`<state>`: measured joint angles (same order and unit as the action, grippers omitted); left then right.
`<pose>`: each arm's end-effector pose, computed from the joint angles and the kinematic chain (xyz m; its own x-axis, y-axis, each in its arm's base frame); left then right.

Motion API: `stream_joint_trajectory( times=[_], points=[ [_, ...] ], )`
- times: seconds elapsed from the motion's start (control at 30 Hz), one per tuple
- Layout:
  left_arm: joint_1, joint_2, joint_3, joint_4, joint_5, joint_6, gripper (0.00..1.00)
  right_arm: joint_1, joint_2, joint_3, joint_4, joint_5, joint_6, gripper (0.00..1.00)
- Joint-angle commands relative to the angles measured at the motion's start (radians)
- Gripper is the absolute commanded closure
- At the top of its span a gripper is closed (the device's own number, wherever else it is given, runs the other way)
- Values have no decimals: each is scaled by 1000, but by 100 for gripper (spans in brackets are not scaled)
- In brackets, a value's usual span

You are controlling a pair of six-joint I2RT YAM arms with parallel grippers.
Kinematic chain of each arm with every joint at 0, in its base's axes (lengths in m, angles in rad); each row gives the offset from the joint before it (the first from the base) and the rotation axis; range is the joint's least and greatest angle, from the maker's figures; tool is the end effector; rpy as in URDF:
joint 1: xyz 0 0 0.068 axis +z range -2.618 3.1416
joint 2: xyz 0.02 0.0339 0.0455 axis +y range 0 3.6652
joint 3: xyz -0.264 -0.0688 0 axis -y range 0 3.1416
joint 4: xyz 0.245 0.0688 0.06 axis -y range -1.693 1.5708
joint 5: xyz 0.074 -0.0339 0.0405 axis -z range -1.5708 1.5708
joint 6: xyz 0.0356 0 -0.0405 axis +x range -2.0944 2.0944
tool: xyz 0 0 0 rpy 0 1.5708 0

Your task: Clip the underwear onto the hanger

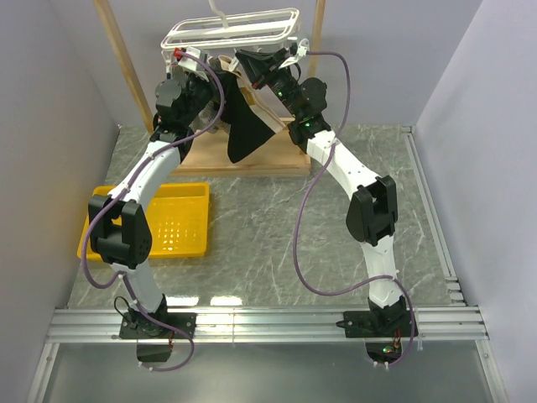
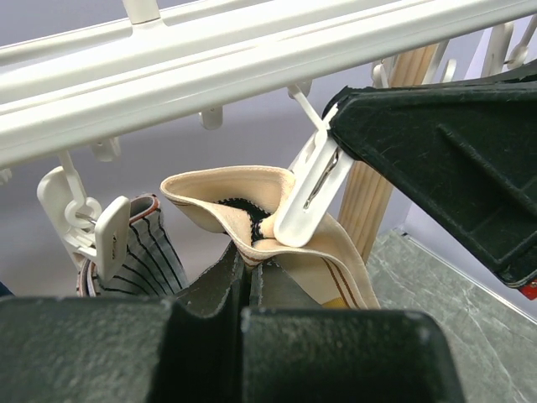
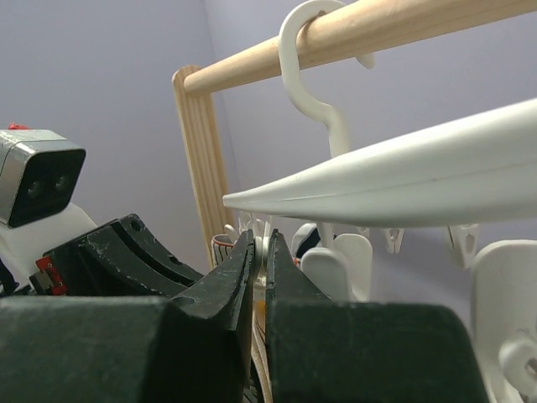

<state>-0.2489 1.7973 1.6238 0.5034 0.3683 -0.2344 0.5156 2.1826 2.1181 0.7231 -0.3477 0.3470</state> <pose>0.4159 -0.1189 0.4223 0.1753 -0.2681 -0.9473 0.6175 0.7793 -0.1063 0.4333 0.2595 0.4395 0.2633 0.5167 -0.8146 -0.8375 0.5416 0.0728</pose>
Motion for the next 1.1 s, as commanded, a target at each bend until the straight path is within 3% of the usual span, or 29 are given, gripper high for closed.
stream_joint_trajectory(
  times=[0.0, 0.37, 1.07],
  points=[
    [-1, -9, 57, 67, 29, -37, 100, 21, -20, -3, 1, -56, 0, 100],
    [-1, -6, 68, 76, 40, -49, 100, 21, -14, 14, -4, -63, 1, 70],
    [-1, 7, 84, 66, 35, -59, 100, 20, -55, -33, 27, -86, 20, 31]
  ],
)
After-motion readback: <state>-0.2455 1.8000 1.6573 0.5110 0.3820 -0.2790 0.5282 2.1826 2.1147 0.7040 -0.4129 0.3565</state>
